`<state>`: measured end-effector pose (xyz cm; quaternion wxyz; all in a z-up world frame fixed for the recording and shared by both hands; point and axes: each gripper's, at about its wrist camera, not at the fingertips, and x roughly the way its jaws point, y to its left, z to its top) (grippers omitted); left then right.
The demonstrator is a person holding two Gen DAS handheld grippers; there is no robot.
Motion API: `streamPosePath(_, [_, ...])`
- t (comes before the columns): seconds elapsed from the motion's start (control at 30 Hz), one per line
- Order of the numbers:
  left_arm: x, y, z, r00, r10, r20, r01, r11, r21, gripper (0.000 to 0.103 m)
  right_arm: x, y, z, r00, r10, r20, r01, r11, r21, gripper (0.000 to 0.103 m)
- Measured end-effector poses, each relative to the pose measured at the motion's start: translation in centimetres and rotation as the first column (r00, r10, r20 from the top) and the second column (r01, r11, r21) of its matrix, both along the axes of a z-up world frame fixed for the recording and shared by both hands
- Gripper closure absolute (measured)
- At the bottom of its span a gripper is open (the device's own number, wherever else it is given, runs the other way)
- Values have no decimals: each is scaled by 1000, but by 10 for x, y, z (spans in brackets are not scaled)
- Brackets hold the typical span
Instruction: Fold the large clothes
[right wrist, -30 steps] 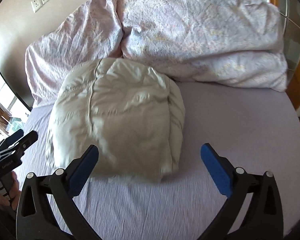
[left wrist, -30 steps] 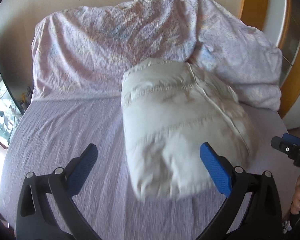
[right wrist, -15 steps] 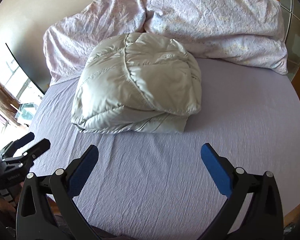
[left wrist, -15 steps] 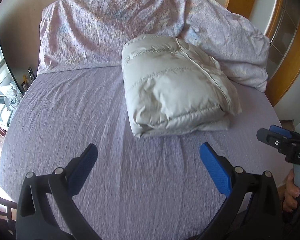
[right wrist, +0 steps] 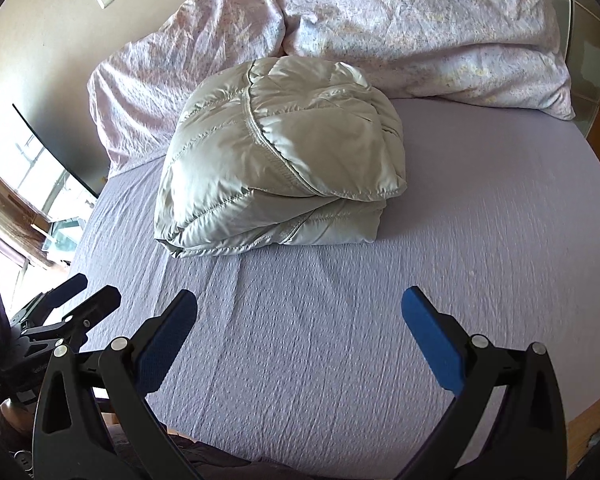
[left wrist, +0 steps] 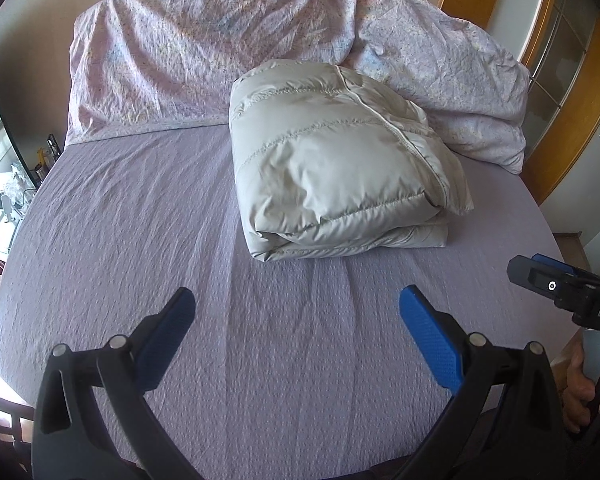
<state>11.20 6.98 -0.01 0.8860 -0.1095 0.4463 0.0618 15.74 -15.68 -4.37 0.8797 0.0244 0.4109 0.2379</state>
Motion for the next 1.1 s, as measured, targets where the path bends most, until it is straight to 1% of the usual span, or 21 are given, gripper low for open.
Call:
streamPosePath(0.17, [2, 1, 0, 1000, -2, 6, 2, 1000, -11, 2, -1, 1, 2, 1000, 9, 14, -9, 1000, 13, 1])
streamPosePath(0.47, [6, 2, 0, 1000, -4, 14, 4, 1000, -30, 2, 3, -1, 2, 1000, 16, 13, -17, 999, 35, 1])
streamPosePath(1.1, [8, 1, -2, 1000, -12, 29, 13, 999, -48, 2, 4, 1, 1, 1000, 27, 13, -27, 999, 39, 1])
